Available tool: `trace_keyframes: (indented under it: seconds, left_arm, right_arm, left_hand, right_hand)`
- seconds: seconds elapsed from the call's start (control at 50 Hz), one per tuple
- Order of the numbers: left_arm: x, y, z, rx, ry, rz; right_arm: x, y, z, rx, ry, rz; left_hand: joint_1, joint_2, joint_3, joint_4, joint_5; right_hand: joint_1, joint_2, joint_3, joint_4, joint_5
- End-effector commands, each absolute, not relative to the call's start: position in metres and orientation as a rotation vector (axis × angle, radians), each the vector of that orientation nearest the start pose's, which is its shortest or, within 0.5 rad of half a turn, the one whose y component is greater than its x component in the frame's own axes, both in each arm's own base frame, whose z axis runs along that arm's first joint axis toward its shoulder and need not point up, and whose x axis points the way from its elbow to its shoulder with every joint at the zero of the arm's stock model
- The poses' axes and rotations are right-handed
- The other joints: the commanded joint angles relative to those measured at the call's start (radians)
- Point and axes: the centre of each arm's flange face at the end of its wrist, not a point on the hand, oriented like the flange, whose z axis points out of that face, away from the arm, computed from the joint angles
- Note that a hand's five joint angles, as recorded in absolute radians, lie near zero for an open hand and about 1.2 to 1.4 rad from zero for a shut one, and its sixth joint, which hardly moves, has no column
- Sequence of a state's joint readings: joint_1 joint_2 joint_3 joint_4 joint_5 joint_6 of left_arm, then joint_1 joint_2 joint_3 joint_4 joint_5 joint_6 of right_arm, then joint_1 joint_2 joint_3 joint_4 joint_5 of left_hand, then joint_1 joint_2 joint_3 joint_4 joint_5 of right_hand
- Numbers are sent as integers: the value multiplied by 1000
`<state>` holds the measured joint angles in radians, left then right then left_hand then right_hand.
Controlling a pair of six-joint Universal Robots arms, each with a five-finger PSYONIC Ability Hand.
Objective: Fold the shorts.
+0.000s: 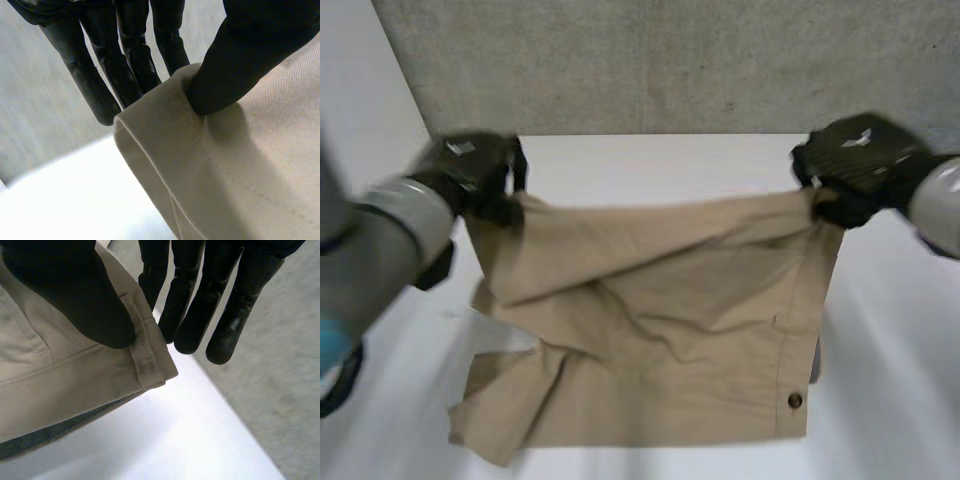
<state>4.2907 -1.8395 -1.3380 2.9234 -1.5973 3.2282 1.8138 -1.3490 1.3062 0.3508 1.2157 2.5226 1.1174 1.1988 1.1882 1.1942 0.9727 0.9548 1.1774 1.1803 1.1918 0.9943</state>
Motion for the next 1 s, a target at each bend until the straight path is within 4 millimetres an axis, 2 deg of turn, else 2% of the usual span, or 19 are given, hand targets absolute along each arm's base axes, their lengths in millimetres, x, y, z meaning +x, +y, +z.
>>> trace_keyframes:
  seconds: [0.02, 0.04, 0.06, 0.1, 0.12, 0.16, 0.18, 0.2, 0.22, 0.24, 0.28, 0.3, 0.36, 0.48, 0.62, 0.72, 0.84, 0.94, 1.0]
  left_arm:
    - [-276, -340, 221, 580, 2573, -1980]
    - [-278, -351, 221, 566, 2544, -2023]
    - [-282, -372, 221, 529, 2469, -2132]
    - [-287, -391, 220, 495, 2387, -2245]
    - [-289, -399, 220, 480, 2340, -2304]
    - [-295, -416, 217, 456, 2204, -2457]
    - [-296, -421, 218, 436, 2160, -2498]
    - [-297, -424, 218, 430, 2121, -2539]
    - [-299, -428, 219, 424, 2063, -2596]
    - [-300, -427, 219, 425, 2051, -2610]
    - [-301, -426, 215, 426, 2058, -2607]
    - [-298, -425, 211, 416, 2076, -2587]
    - [-300, -419, 205, 436, 2101, -2567]
    - [-292, -402, 217, 448, 2125, -2539]
    - [-279, -365, 215, 479, 2223, -2438]
    - [-272, -333, 203, 525, 2320, -2342]
    - [-264, -296, 174, 613, 2486, -2149]
    - [-256, -257, 157, 678, 2655, -1898]
    - [-250, -236, 155, 709, 2725, -1772]
  right_arm:
    - [270, -327, 256, -1306, 2084, -1967]
    - [278, -345, 256, -1238, 2034, -2097]
    - [281, -354, 257, -1195, 2002, -2172]
    - [283, -373, 259, -1106, 1936, -2332]
    - [285, -390, 259, -1022, 1879, -2478]
    - [287, -403, 252, -970, 1845, -2576]
    - [288, -407, 245, -966, 1849, -2599]
    - [290, -414, 234, -992, 1872, -2616]
    - [292, -414, 228, -1028, 1884, -2613]
    - [294, -414, 223, -1069, 1892, -2609]
    - [300, -408, 216, -1167, 1908, -2593]
    - [301, -406, 213, -1181, 1914, -2582]
    - [302, -392, 210, -1188, 1934, -2529]
    - [292, -368, 226, -1124, 1966, -2457]
    - [280, -319, 224, -1226, 2058, -2131]
    - [269, -284, 204, -1313, 2156, -1855]
    - [260, -256, 176, -1349, 2234, -1668]
    - [256, -238, 158, -1370, 2223, -1593]
    - [251, -238, 150, -1359, 2228, -1586]
  left_hand:
    - [279, 197, 208, 202, 249]
    - [279, 197, 208, 202, 249]
    - [279, 197, 208, 202, 249]
    - [279, 197, 208, 202, 249]
    - [279, 197, 208, 202, 249]
    - [279, 197, 208, 202, 249]
    - [279, 197, 208, 202, 249]
    - [125, 44, 54, 48, 95]
    - [-687, -769, -758, -764, -717]
    - [-943, -1024, -1014, -1020, -973]
    - [-858, -939, -928, -934, -887]
    - [-943, -1024, -1014, -1020, -973]
    - [-943, -1024, -1014, -1020, -973]
    - [-943, -1024, -1014, -1020, -973]
    - [-943, -1024, -1014, -1020, -973]
    - [-942, -1023, -1013, -1019, -972]
    - [-889, -971, -960, -966, -919]
    - [-831, -912, -901, -907, -860]
    - [-816, -897, -887, -893, -846]
  right_hand:
    - [441, 219, 216, 204, 227]
    - [441, 219, 216, 204, 227]
    - [441, 219, 216, 204, 227]
    - [441, 219, 216, 204, 227]
    - [441, 219, 216, 204, 227]
    - [441, 219, 216, 204, 227]
    - [335, 112, 109, 98, 121]
    - [-605, -828, -830, -842, -819]
    - [-780, -1003, -1006, -1017, -994]
    - [-780, -1003, -1006, -1017, -994]
    - [-780, -1003, -1006, -1017, -994]
    - [-780, -1003, -1006, -1017, -994]
    - [-780, -1003, -1006, -1017, -994]
    - [-780, -1003, -1006, -1017, -994]
    - [-780, -1003, -1006, -1017, -994]
    - [-780, -1003, -1006, -1017, -994]
    - [-765, -987, -990, -1002, -979]
    - [-545, -767, -770, -782, -759]
    - [-365, -588, -591, -602, -579]
